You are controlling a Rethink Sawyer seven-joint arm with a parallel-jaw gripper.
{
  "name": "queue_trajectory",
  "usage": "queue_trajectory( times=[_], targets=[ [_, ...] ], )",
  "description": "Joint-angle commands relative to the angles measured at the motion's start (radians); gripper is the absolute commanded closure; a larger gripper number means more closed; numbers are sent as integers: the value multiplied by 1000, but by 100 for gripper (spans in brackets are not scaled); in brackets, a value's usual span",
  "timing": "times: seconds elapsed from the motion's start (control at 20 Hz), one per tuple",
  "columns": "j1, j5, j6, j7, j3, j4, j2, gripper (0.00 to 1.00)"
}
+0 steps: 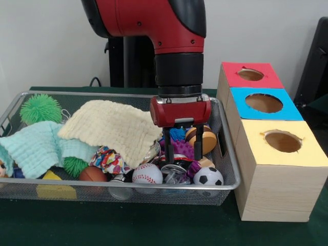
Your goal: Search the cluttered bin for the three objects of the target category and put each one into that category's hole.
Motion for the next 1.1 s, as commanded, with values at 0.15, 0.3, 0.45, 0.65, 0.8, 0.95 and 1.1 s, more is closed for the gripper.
queue_trajectory(
  times=[0.15, 0.3, 0.45, 0.65, 0.8, 0.95, 1.1],
  targets=[
    [-92, -72, 32, 116, 116, -20, 96, 0],
    [-89, -81, 35, 110, 103, -32, 92, 0],
    [-92, -94, 22, 112, 103, -43, 99, 0],
    [-96, -103, 23, 110, 108, -53, 111, 0],
    [-123, -90, 65, 110, 150, -45, 140, 0],
    [-168, -84, 95, 103, 214, -27, 165, 0],
    [-175, -86, 89, 107, 225, -22, 169, 0]
  ],
)
